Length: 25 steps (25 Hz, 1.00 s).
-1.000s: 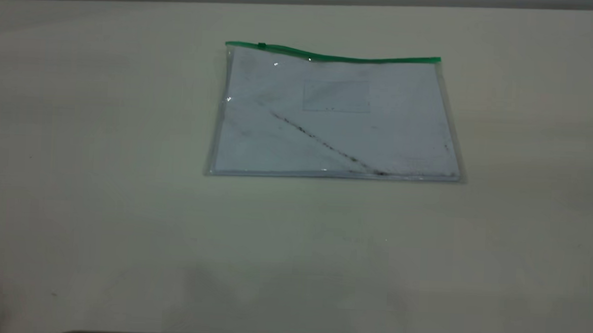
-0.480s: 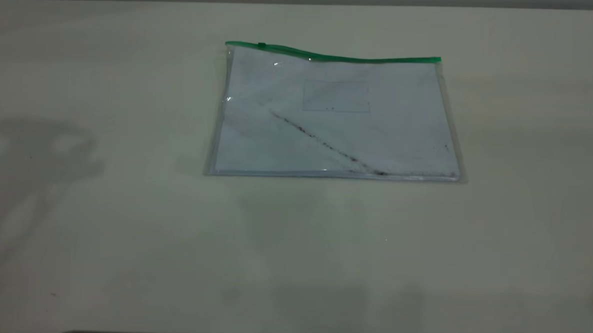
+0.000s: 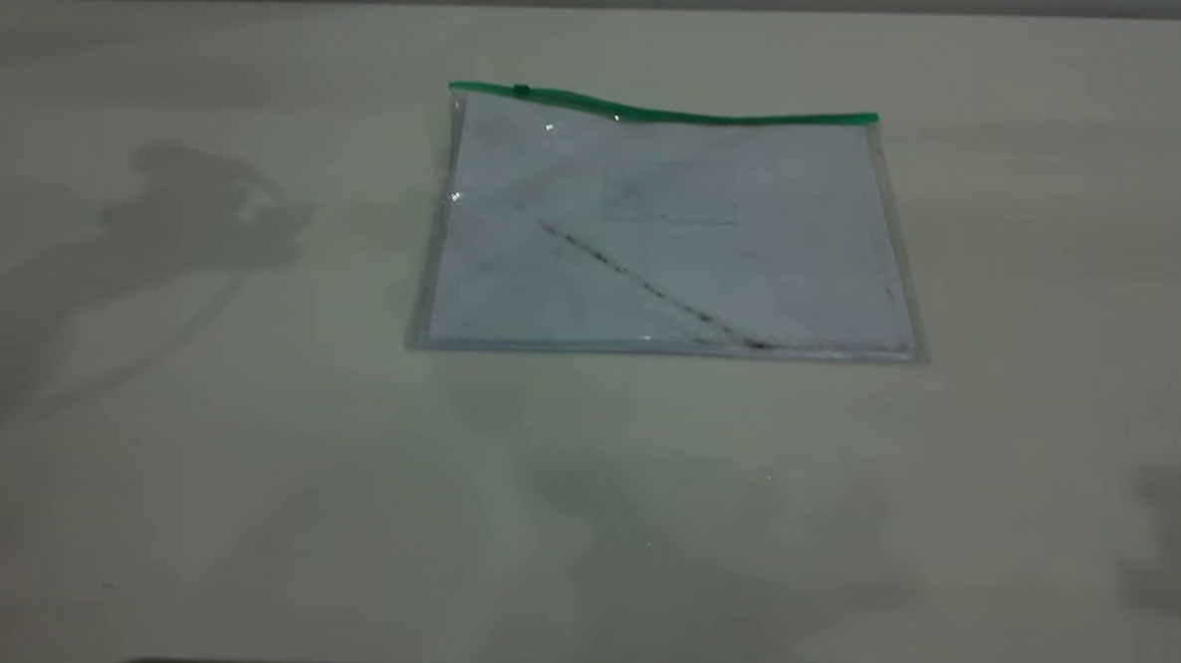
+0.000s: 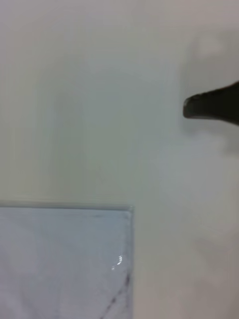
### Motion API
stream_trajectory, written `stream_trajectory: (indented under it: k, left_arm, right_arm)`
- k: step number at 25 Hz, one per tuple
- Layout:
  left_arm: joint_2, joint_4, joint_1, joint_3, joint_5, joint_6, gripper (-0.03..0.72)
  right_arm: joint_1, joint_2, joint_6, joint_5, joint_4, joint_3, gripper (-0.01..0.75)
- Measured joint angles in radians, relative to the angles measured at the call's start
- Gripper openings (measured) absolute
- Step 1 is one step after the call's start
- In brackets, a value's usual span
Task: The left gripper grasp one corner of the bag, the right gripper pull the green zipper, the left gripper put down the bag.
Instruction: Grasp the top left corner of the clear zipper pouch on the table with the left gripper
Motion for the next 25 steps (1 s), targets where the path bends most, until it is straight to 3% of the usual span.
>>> stream_trajectory:
  k: [10,18,25]
  left_arm:
    - [0.328,-0.402,-0.011,-0.186,0.032,0.465,0.588]
    - [0.528,-0.426,-0.077,-0.395,0.058,0.492,0.588]
    - [0.617,-0.425,-0.091,-0.485,0.067,0.428,0.588]
  right_arm:
    - [0.0,0.07,0.0,-0.005,0.001,-0.002,0.558]
    - [0.0,0.07,0.0,-0.004,0.002,-0.002,0.558]
    - [0.0,0.07,-0.001,-0.004,0.002,-0.002,0.558]
